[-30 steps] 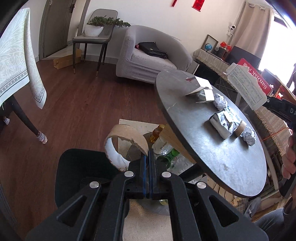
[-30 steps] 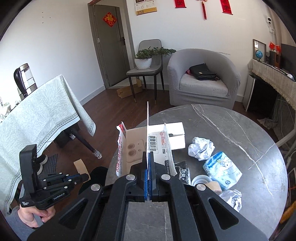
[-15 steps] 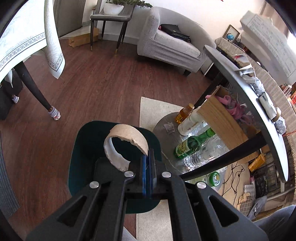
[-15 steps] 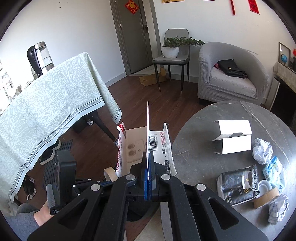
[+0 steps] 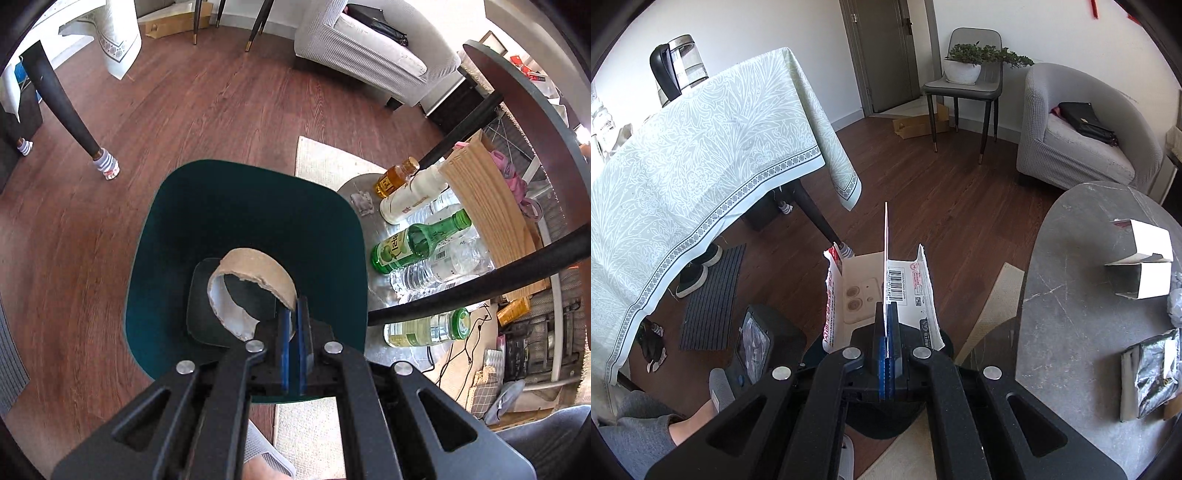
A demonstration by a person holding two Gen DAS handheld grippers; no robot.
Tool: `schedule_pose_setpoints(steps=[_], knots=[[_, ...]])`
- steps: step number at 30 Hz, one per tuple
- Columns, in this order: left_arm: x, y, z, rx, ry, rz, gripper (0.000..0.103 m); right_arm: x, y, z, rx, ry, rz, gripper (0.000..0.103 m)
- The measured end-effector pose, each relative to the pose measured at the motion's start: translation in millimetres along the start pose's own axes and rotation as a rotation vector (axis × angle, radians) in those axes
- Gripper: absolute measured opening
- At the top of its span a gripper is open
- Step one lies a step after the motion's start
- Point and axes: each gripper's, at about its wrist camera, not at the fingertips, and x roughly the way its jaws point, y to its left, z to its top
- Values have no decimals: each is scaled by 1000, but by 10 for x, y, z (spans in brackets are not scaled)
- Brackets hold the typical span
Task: Collect trash
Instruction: 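Carry both held items over the green bin and open the left tool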
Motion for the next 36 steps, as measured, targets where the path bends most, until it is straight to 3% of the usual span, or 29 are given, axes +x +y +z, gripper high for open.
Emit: schedule_pose_setpoints(steps=[1,3,9,15,22,26,31,36], knots=[[20,12,-16,0,2,5,22,42,16,-4,-3,7,0,1],[5,37,-42,-2,-5,20,31,134,43,-21,-8,24,-2,1],[-233,145,-23,-15,-65,31,39,383,114,-87,-25,77,-8,1],[-716,170,66,-24,-193,21,49,591,185,-172,-39,118,-17,1],[-1295,18,134,47,-332,75,41,859,221,-309,-49,184,-21,1],[-1581,-133,251,42,-381,47,35,995,238,-407,-56,219,-26,1],[-1853,-384,342,62,-434,10,18,1188,284,-490,-67,261,-24,1],[-2029,-571,368,73,-451,-16,17,1419,283,-624,-74,322,-41,1]])
